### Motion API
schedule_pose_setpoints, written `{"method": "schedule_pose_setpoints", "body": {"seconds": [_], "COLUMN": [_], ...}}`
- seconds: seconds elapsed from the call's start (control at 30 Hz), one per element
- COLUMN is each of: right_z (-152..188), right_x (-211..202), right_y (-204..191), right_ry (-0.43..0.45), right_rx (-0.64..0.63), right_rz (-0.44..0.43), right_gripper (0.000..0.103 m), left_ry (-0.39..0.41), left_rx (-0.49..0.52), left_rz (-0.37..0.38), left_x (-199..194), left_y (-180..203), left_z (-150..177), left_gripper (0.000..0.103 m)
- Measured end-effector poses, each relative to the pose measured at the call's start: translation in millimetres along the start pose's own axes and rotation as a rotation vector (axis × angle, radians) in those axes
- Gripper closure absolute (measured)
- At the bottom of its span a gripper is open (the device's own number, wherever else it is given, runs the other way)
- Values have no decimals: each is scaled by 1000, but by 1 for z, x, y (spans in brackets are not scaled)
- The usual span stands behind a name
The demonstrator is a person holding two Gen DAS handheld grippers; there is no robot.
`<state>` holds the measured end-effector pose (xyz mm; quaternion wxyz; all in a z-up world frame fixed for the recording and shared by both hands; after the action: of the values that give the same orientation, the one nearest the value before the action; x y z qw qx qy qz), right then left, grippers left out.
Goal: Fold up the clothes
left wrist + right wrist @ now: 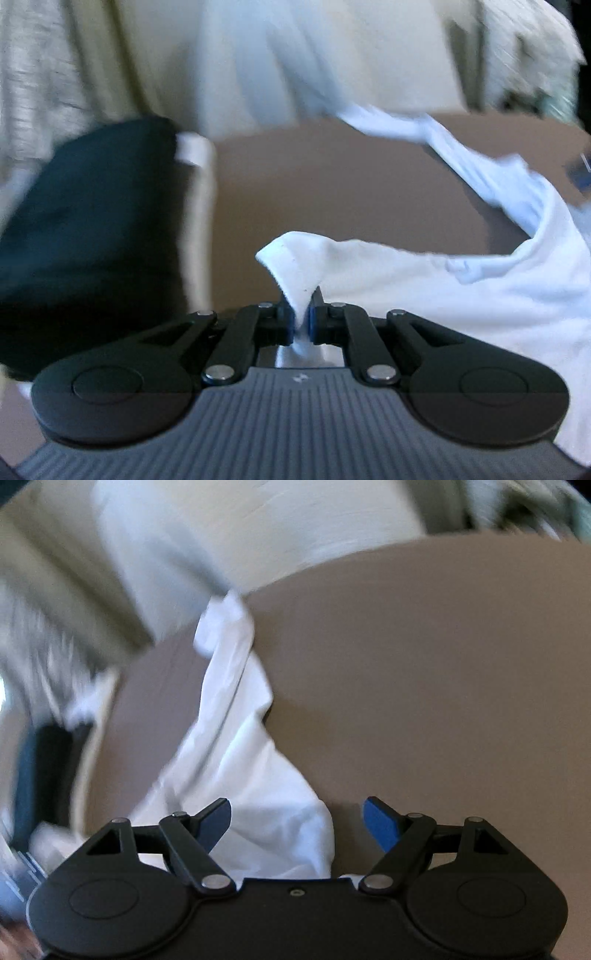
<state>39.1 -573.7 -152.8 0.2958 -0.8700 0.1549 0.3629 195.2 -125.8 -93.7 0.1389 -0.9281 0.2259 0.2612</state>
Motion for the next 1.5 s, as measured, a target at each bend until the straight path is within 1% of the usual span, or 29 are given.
{"method": "schedule_pose_setpoints", "body": {"seconds": [0.07, 0.17, 0.2, 0.23, 0.27, 0.3, 0.37, 0.43, 0.5, 0.57, 0.6, 0.63, 0.67, 0.7, 0.73, 0.8, 0.83, 0.87, 0.93, 0.97, 1.0, 1.07, 1.1, 1.13, 1.23, 1.27, 1.33, 1.43, 1.5], "right_z": [6, 21, 27, 31, 33, 32, 18, -4, -32, -52, -55, -59, -60, -60, -56, -39, -29, -17, 11, 26, 41, 77, 93, 109, 152, 164, 189, 222, 237], "right_x": [11, 33, 36, 39, 40, 39, 25, 3, -24, -44, -48, -51, -49, -43, -40, -38, -39, -40, -43, -45, -48, -57, -63, -68, -85, -89, -96, -96, -91], "right_y": [-9, -11, -14, -19, -29, -38, -54, -64, -72, -79, -81, -83, -80, -74, -68, -62, -59, -57, -53, -54, -57, -71, -76, -86, -119, -132, -159, -199, -223], "right_ry": [-21, -68, -53, -39, -29, -6, 112, 250, 400, 510, 559, 600, 598, 553, 528, 499, 491, 480, 439, 415, 391, 334, 321, 305, 244, 234, 216, 213, 164], "right_rx": [-89, -83, -80, -88, -124, -154, -174, -186, -193, -209, -231, -249, -248, -226, -203, -174, -165, -156, -156, -165, -178, -211, -218, -224, -214, -221, -242, -350, -448], "right_rz": [28, 36, 55, 77, 106, 134, 184, 244, 309, 362, 373, 374, 351, 345, 355, 374, 384, 387, 360, 356, 375, 486, 500, 468, 298, 241, 122, -77, -150], "right_gripper": [20, 20, 31, 71, 96, 96, 97, 97, 97, 97, 97, 91, 90, 70, 51, 47, 46, 45, 45, 45, 45, 45, 45, 45, 45, 45, 45, 43, 43], "left_ry": [26, 29, 26, 17, 11, 19, 44, 80, 135, 209, 179, 139, 61, -8, -38, -97, -121, -120, -131, -140, -151, -175, -187, -200, -220, -221, -233, -304, -328], "left_rx": [-36, -6, 9, 29, 48, 67, 74, 11, -68, -118, -114, -111, -111, -113, -124, -145, -156, -166, -187, -199, -215, -254, -276, -300, -393, -429, -499, -516, -534], "left_rz": [-83, -166, -186, -192, -199, -209, -224, -239, -230, -183, -173, -164, -160, -157, -160, -168, -170, -164, -152, -146, -141, -135, -133, -126, -78, -57, -15, 66, 92], "left_x": [-2, 1, 2, 4, 5, 6, 6, 3, 0, -1, 10, 21, 38, 53, 56, 63, 65, 60, 46, 38, 30, 11, 2, -8, -36, -44, -60, -74, -80], "left_y": [-18, -28, -30, -30, -29, -27, -24, -28, -32, -34, -32, -29, -25, -22, -22, -21, -21, -24, -31, -35, -40, -49, -52, -55, -62, -63, -62, -52, -48], "left_z": [-2, 4, 7, 11, 14, 15, 14, 5, -8, -18, -22, -25, -22, -19, -11, 6, 15, 24, 45, 56, 66, 85, 94, 103, 129, 136, 151, 164, 168], "left_gripper": [96, 96, 96, 96, 96, 96, 96, 96, 96, 94, 94, 93, 91, 90, 89, 89, 84, 74, 63, 63, 63, 62, 62, 62, 60, 56, 54, 54, 54]}}
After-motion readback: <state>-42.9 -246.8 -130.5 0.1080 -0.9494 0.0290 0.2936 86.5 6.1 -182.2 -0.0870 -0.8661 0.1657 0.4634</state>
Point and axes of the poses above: each gripper's, at about its wrist camera, not at the fingertips, and x roughly the way its jaws point, y to its right, z to its underside, the point moved 1 cm from there along x, roughly the way its jaws point, and after that the axes turned 7 degrees about y, right-handed, at the moved point
